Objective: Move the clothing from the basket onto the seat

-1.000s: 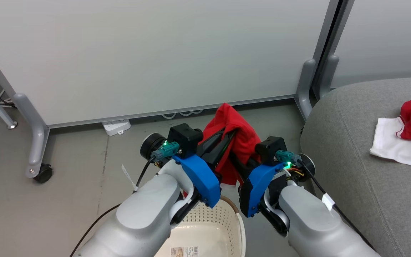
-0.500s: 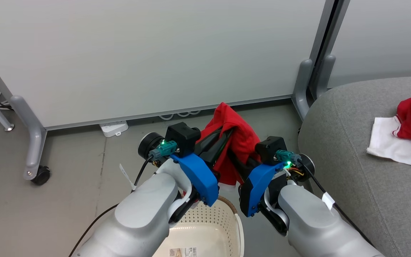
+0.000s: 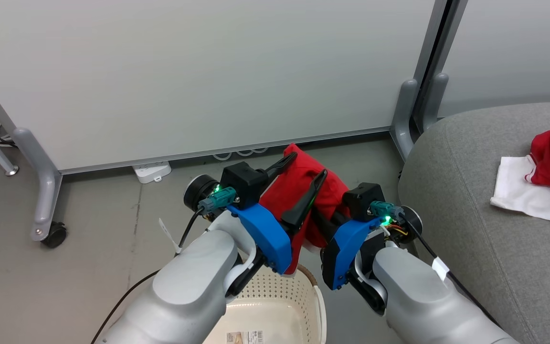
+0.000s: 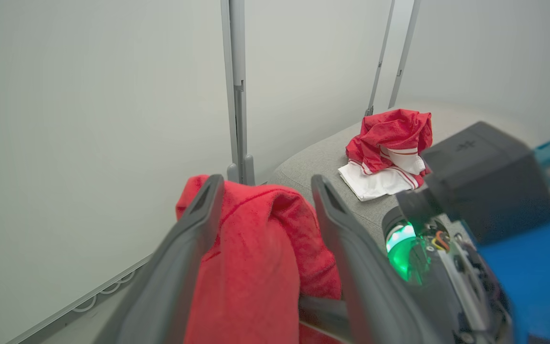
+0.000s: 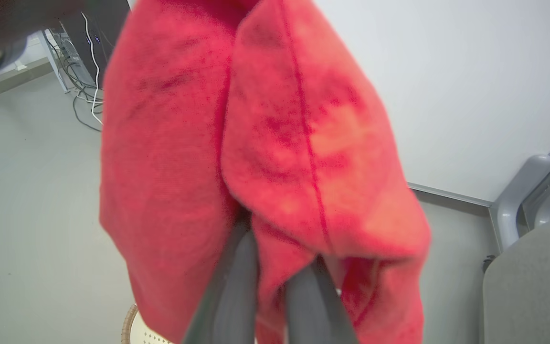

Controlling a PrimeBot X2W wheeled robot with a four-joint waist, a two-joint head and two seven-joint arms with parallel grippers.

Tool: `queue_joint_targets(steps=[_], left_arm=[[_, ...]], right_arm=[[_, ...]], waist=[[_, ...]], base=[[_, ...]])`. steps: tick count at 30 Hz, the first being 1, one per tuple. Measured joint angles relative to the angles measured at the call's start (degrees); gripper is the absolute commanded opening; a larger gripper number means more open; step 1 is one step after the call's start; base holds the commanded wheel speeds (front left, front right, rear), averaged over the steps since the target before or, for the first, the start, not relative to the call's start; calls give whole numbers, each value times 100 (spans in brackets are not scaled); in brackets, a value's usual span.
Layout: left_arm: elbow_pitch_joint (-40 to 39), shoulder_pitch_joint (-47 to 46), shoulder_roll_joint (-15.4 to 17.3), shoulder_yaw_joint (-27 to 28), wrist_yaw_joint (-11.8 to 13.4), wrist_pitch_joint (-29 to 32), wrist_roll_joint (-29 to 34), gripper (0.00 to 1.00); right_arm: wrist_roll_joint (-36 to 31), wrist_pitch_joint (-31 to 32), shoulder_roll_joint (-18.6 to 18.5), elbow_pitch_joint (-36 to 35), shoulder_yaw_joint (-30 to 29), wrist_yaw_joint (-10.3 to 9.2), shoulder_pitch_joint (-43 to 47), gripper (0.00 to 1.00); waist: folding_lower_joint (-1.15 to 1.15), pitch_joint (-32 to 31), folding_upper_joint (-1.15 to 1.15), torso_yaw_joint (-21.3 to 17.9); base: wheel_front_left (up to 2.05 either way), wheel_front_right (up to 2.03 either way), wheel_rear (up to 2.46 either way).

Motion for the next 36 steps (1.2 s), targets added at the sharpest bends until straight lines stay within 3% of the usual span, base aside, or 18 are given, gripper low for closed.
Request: queue_joint_targets(steps=[8,22,29,36], left_arm=[[-456,354,56,475,11,-1,276,100],[-1902,2231,578,1916,57,-2,1451,100],[-2531,3070,565,2675,12,-2,1936,100],[-2652,3574,512,3055,2,-2,2208,100]], right_arm=[[70,-92,1,125,-1,0,-106,0],[-47,-176,-46,361,-396,1,-252,0],[-181,-177,-120,236,-666,0,-240,0],[-409,-182,-171,181,-868,0,-166,0]], waist=[[0,64,0,10],[0,181,0,96],[0,193,0,110],[0,178,0,136]], base=[[0,0,0],[0,0,0],[0,0,0],[0,0,0]])
